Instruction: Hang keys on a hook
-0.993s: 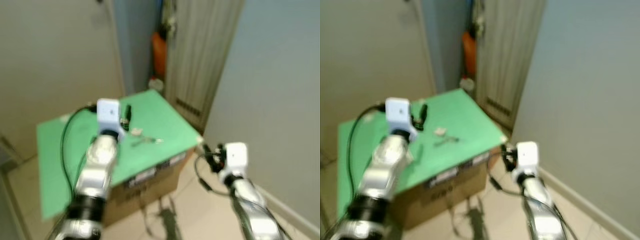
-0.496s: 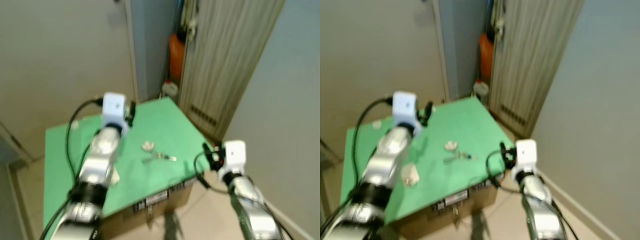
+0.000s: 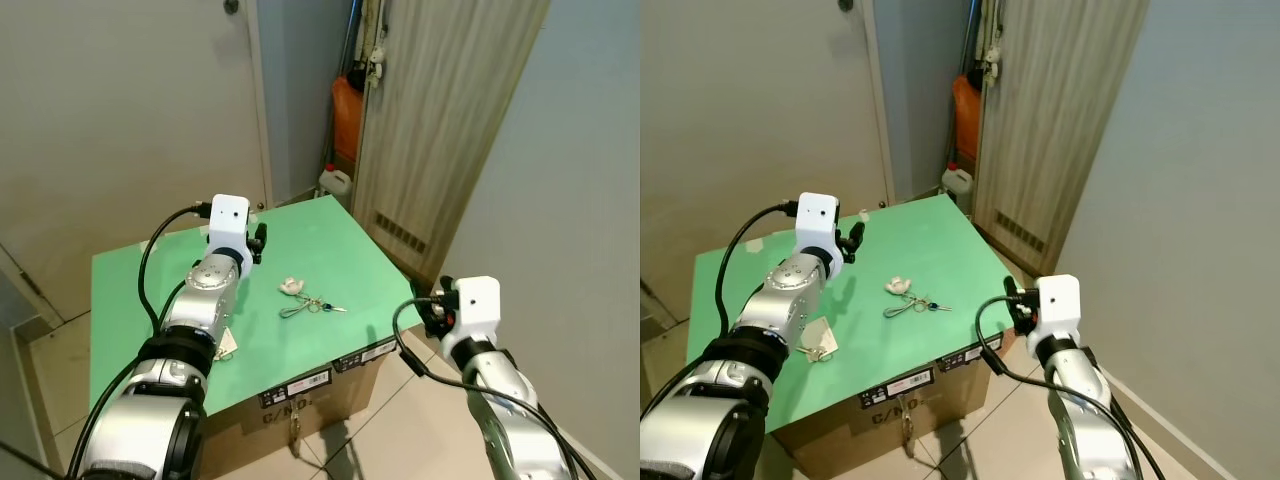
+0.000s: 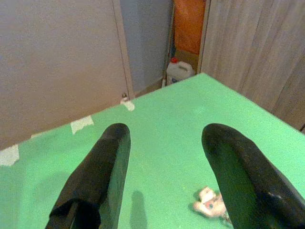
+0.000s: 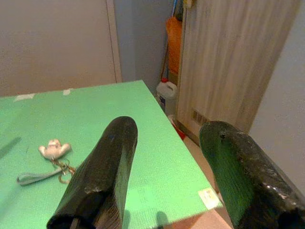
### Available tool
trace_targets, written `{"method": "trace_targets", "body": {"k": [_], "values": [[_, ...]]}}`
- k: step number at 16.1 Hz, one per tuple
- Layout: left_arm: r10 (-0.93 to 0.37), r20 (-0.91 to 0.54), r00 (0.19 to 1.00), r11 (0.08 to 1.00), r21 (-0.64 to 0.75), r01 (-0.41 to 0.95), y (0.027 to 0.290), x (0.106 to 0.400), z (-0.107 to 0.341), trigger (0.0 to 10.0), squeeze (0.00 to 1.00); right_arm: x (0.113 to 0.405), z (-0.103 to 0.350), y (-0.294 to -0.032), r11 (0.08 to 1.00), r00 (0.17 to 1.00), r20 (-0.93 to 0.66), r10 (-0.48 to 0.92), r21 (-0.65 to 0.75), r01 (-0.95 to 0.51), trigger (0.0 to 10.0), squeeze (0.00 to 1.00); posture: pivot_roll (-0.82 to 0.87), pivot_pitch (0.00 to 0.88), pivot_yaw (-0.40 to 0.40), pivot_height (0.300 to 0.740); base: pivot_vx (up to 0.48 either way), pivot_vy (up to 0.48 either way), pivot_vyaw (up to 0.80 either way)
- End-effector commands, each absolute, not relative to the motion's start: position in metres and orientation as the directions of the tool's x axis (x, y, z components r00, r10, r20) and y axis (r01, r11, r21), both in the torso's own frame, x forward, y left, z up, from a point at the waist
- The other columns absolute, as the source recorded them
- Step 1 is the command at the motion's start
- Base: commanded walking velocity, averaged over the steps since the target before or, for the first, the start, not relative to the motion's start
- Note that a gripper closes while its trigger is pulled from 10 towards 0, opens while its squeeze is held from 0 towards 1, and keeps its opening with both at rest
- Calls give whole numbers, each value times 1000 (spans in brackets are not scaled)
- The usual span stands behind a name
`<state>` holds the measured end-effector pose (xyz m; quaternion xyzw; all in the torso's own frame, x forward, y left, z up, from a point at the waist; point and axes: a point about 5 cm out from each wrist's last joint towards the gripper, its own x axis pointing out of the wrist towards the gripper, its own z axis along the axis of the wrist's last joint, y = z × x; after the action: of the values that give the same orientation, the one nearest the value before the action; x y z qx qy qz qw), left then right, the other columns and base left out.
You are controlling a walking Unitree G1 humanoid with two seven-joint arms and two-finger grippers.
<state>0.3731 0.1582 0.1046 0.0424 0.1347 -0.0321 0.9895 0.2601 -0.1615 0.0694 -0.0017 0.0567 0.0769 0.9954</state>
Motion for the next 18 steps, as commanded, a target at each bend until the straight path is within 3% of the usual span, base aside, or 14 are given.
{"method": "trace_targets", "body": {"k": [1, 2, 3, 10, 11, 12, 18], "values": [[-66, -292, 954, 993, 76, 92, 156, 373, 100, 10000, 0, 257, 71, -163, 989, 981, -121, 148, -9, -151, 10000, 0, -96, 14, 21, 740, 0, 0, 0], [-100, -308, 946, 990, 66, 126, 149, 371, 94, 10000, 408, 253, 70, -164, 989, 981, -125, 147, -13, -150, 10000, 0, -100, 12, 24, 740, 0, 0, 0], [-121, -317, 941, 989, 47, 143, 145, 369, 89, 10000, 1000, 251, 71, -164, 990, 982, -129, 141, -11, -144, 10000, 0, -104, 12, 29, 740, 0, 0, 0], [-178, -357, 917, 977, 46, 208, 131, 360, 72, 10000, 1000, 247, 69, -157, 991, 980, -142, 136, 4, -137, 10000, 0, -95, 5, 41, 740, 0, 0, 0], [-177, -373, 911, 977, 44, 208, 131, 359, 69, 10000, 953, 247, 70, -157, 990, 980, -141, 141, 7, -141, 10000, 0, -96, 6, 39, 740, 0, 0, 0], [-182, -376, 909, 976, 44, 214, 131, 358, 68, 10000, 0, 246, 72, -155, 988, 978, -140, 157, 12, -157, 10000, 0, -99, 9, 39, 740, 0, 0, 0], [-187, -344, 920, 973, 67, 222, 125, 359, 71, 10000, 0, 247, 74, -155, 984, 975, -134, 179, 3, -180, 10000, 0, -99, 10, 34, 736, 0, 0, 83]]}}
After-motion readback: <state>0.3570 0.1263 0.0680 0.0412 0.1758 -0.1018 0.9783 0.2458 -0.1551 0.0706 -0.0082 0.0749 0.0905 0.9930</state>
